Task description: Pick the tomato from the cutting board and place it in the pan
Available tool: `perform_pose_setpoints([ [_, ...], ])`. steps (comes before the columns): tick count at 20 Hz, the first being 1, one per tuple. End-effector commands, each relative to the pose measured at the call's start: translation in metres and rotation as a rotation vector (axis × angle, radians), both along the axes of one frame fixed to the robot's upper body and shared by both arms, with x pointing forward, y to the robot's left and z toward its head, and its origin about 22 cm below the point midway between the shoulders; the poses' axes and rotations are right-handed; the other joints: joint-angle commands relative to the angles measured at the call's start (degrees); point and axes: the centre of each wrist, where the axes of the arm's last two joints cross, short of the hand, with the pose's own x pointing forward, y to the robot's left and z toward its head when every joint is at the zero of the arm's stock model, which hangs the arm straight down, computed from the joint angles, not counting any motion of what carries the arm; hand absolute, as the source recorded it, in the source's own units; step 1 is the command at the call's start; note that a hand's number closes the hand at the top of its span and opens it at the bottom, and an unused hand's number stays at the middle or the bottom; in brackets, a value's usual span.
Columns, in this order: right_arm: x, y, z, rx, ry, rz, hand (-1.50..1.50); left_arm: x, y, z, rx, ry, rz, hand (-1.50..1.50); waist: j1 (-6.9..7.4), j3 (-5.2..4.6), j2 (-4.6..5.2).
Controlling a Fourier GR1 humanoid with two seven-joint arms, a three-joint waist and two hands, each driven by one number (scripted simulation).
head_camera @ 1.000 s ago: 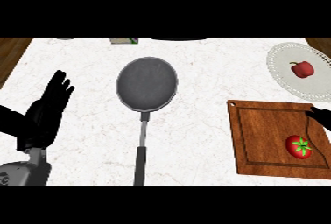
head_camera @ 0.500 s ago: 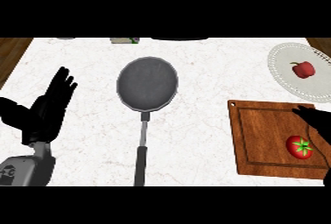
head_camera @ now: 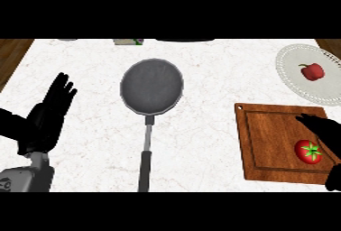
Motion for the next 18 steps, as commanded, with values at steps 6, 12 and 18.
perform_pose_setpoints([
  [6,0.005,-0.026,-0.026,0.047,-0.031,-0.005,-1.5,-0.01,-0.011,0.0,-0.006,0.0,0.0,0.0,-0.02,-0.01,-0.04],
  [12,0.042,0.004,-0.031,0.061,0.018,-0.017,-1.5,0.011,-0.023,0.004,-0.006,0.003,0.001,0.0,0.12,-0.01,0.02],
  [18,0.011,-0.012,-0.075,0.11,-0.016,0.082,1.5,-0.005,0.003,-0.004,0.0,-0.01,0.005,0.0,0.15,0.01,0.01],
])
